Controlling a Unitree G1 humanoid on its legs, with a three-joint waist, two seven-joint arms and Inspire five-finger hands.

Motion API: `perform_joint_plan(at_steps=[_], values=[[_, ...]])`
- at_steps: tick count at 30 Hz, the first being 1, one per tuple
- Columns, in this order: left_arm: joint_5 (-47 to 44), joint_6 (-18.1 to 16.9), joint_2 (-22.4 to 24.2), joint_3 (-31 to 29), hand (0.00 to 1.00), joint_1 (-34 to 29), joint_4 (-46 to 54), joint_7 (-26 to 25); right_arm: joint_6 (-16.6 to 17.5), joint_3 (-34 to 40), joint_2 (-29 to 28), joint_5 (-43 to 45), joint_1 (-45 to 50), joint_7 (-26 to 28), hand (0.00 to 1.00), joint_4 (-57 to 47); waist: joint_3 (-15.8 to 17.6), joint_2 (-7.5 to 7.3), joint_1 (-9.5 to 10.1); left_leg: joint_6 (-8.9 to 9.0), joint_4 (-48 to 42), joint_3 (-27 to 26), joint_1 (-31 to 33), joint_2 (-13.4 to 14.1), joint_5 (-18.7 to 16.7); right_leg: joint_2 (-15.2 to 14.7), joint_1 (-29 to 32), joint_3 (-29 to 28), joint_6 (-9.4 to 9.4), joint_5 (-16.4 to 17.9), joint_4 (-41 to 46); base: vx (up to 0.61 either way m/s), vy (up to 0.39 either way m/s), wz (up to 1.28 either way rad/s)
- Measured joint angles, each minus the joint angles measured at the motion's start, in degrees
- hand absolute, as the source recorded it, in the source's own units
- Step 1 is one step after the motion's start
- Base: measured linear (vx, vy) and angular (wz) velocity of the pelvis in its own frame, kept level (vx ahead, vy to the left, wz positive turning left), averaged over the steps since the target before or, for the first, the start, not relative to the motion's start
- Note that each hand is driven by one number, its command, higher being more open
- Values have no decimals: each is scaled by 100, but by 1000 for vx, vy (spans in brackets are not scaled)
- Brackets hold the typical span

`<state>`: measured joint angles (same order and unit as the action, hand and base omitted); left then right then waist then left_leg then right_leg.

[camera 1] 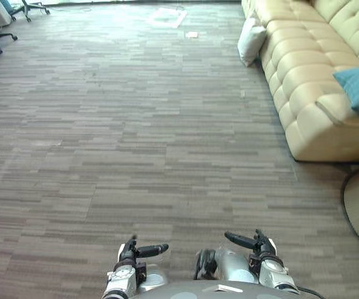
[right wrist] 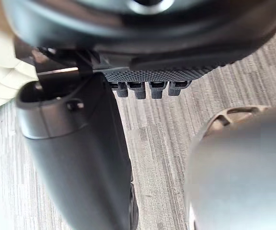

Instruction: Pick up cushions and gather them together orderly.

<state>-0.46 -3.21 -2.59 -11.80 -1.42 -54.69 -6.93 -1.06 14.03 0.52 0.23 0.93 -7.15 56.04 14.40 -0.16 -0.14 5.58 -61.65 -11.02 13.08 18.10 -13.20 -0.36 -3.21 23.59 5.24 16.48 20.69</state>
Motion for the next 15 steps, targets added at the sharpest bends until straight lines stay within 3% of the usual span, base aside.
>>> perform_joint_plan(at_steps=[1, 2, 3, 4, 6, 7, 9, 10, 11, 12, 13, 15], values=[[-4, -2, -1, -1, 100, 0, 3, 0, -1, 0, 0, 0, 0, -1, 100, 3, 1, -1, 0, -9, 32, -5, 11, -4, -6, 0, -10, -2, -1, -1, -15, 396, -43, -14], [-60, -5, 18, -72, 100, 11, 92, 0, -29, 2, -8, 1, -12, -21, 100, 14, 11, 14, 28, -88, 706, -106, 289, -99, -92, 9, -236, -68, -37, -22, -229, 483, 37, -33], [-149, -5, 33, -110, 100, 12, 150, -19, -29, 2, -9, 1, -18, -45, 100, 28, 38, -9, 97, -65, 1870, -150, 432, -278, -103, 6, -461, -239, -76, -44, -371, 404, 47, -59], [-175, -9, 41, -163, 100, 10, 155, -20, -19, 1, -9, 2, -27, -53, 100, 62, 48, -9, 168, -65, 2467, -88, 469, -373, -70, 1, -583, -366, -96, -32, -443, 429, 119, -76], [-366, -56, 103, -316, 100, 40, 172, -22, -2, -3, -38, 4, -9, -77, 100, 102, 62, -49, 303, -25, 3605, 93, 637, -602, 262, -61, -842, -669, -332, 176, -580, 508, 235, -84], [-450, -79, 102, -314, 100, 37, 163, -23, -1, -1, -17, 5, 4, -88, 100, 128, 48, -30, 312, -120, 3801, 94, 705, -625, 628, -101, -987, -827, -515, 478, -546, 480, 246, -76], [-476, -73, 82, -315, 100, 12, 161, -20, -4, -1, -33, 3, 14, -101, 100, 201, -41, -69, 331, -223, 3542, 47, 708, -651, 867, -207, -1054, -966, -578, 646, -454, 381, 185, -48], [-459, -69, -13, -304, 100, -3, 132, -23, -3, 7, -152, 3, 171, -110, 100, 234, -232, -298, 320, -262, 3138, -92, 754, -754, 834, -440, -1076, -1073, -634, 758, -164, 730, 304, -43], [-469, -64, -117, -299, 100, 18, 78, -35, 13, 85, -274, 94, 212, -103, 100, 212, -293, -487, 316, -359, 2860, -213, 679, -867, 445, -758, -660, -1187, -715, 709, 935, 736, 301, -39], [-472, -52, -168, -291, 100, 28, 51, -36, 21, 111, -318, 123, 207, -102, 100, 211, -297, -581, 312, -371, 2772, -270, 583, -940, 278, -957, -367, -1271, -781, 541, 1713, 729, 281, -12], [-470, -34, -259, -229, 100, 63, -36, -53, 17, 130, -348, 167, 179, -99, 100, 230, -290, -691, 279, -447, 2717, -310, 347, -1079, 28, -1273, 55, -1361, -837, -66, 2858, 587, 180, 11], [-467, 24, -270, -161, 100, 51, -187, -113, 30, 120, -300, 162, 148, -82, 100, 224, -251, -651, 223, -538, 2762, -248, -268, -1237, -367, -1662, 502, -1308, -763, -976, 4268, 655, 151, 26]])
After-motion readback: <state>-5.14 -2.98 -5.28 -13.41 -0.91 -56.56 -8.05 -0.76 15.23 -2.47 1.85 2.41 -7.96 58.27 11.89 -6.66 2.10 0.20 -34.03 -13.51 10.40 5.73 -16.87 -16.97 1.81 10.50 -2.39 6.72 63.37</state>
